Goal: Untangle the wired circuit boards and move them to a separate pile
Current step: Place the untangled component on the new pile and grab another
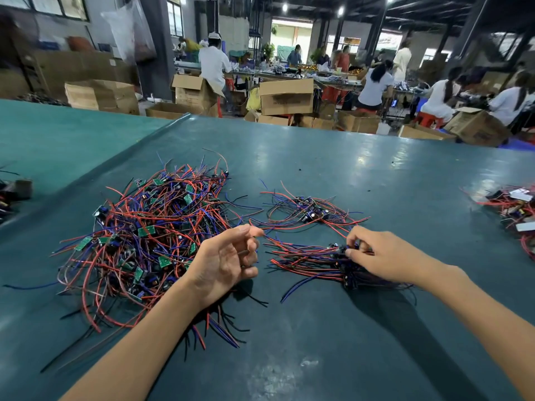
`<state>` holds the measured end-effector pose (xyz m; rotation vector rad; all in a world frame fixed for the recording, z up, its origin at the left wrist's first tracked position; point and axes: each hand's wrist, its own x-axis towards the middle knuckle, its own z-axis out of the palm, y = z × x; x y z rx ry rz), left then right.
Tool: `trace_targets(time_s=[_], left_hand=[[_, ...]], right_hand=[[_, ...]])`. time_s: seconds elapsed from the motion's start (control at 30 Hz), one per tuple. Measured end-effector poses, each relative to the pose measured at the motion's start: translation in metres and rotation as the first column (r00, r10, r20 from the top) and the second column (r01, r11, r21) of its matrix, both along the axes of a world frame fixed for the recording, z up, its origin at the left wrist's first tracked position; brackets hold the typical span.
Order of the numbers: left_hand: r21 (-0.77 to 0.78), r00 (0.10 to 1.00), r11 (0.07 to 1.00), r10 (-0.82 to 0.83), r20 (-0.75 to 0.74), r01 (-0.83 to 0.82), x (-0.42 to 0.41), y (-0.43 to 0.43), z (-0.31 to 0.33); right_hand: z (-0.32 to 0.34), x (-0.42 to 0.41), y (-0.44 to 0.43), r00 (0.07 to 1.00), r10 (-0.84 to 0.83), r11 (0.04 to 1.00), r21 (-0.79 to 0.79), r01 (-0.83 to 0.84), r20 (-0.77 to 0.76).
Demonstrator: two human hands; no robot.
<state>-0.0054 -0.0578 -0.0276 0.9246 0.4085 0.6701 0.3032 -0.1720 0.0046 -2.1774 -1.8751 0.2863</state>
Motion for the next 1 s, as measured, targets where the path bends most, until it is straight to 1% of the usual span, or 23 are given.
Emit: trace_targets(time_s=[0.07,0.2,0.27,0.37,0.47,0.5,0.53,0.57,0.63,0.67,0.7,0.73,0.77,0.8,0.83,0.87,0.9,0.93,0.97,1.0], left_hand=[[-0.004,1.0,1.0,0.005,-0.001,-0.005,0.0,-0.001,0.001],[-0.005,1.0,1.0,0.005,-0.004,-0.005,0.0,-0.002,0.001],[-0.004,1.0,1.0,-0.001,-0.005,0.001,0.0,-0.001,0.0],[0.015,1.0,1.0,-0.004,-0.027,0.004,-0.001,-0.003,0.001],[0.051,0.998,0.999,0.014,-0.066,-0.01,-0.003,-0.008,0.005],[0.082,0.995,0.996,0.037,-0.094,-0.03,-0.004,-0.009,0.008],[0.126,0.989,0.99,0.079,-0.126,-0.063,-0.006,-0.009,0.012],[0.179,0.979,0.978,0.136,-0.154,-0.108,-0.009,-0.008,0.016],[0.32,0.941,0.927,0.27,-0.206,-0.196,-0.016,-0.004,0.027],[0.448,0.896,0.863,0.369,-0.245,-0.233,-0.021,-0.002,0.032],[0.621,0.815,0.746,0.503,-0.287,-0.242,-0.025,0.003,0.036],[0.791,0.7,0.583,0.644,-0.309,-0.187,-0.028,0.008,0.04],[0.908,0.568,0.415,0.76,-0.316,-0.051,-0.031,0.013,0.042],[0.947,0.436,0.292,0.841,-0.321,0.134,-0.034,0.017,0.045],[0.917,0.303,0.244,0.89,-0.341,0.317,-0.036,0.022,0.045],[0.847,0.164,0.265,0.913,-0.374,0.461,-0.037,0.027,0.044],[0.77,0.04,0.328,0.909,-0.416,0.548,-0.037,0.031,0.043],[0.704,-0.045,0.397,0.886,-0.462,0.589,-0.038,0.034,0.042],[0.652,-0.083,0.446,0.857,-0.508,0.614,-0.038,0.036,0.041],[0.611,-0.085,0.463,0.835,-0.543,0.643,-0.038,0.038,0.04]], right_hand=[[-0.003,0.003,-0.003,0.998,0.011,1.0,0.005,-0.012,0.057],[-0.001,0.004,-0.008,0.997,0.012,0.995,0.1,-0.02,0.078],[-0.001,0.002,-0.01,0.994,0.003,0.992,0.122,-0.016,0.107],[0.003,-0.002,-0.01,0.99,0.001,0.994,0.108,-0.017,0.14],[0.013,-0.009,-0.01,0.983,0.013,0.998,0.054,-0.023,0.182],[0.017,-0.011,-0.011,0.984,0.012,0.997,0.076,-0.026,0.18],[0.02,-0.013,-0.012,0.984,0.004,0.991,0.133,-0.027,0.175],[0.021,-0.017,-0.013,0.985,-0.006,0.974,0.224,-0.034,0.174],[0.019,-0.032,-0.013,0.987,-0.007,0.895,0.44,-0.066,0.163],[0.016,-0.045,-0.013,0.989,0.004,0.843,0.532,-0.083,0.149],[0.01,-0.06,-0.012,0.991,0.019,0.794,0.6,-0.097,0.135],[0.002,-0.075,-0.011,0.992,0.042,0.759,0.641,-0.111,0.122],[-0.006,-0.09,-0.009,0.991,0.076,0.742,0.657,-0.13,0.111],[-0.014,-0.104,-0.007,0.987,0.116,0.738,0.657,-0.158,0.107],[-0.023,-0.118,-0.003,0.982,0.156,0.743,0.642,-0.188,0.107],[-0.032,-0.13,0.001,0.976,0.194,0.759,0.615,-0.214,0.1],[-0.039,-0.142,0.006,0.971,0.225,0.78,0.581,-0.231,0.085],[-0.044,-0.153,0.011,0.967,0.245,0.8,0.548,-0.245,0.074],[-0.048,-0.164,0.014,0.962,0.262,0.811,0.524,-0.26,0.073],[-0.05,-0.172,0.016,0.957,0.277,0.813,0.512,-0.279,0.083]])
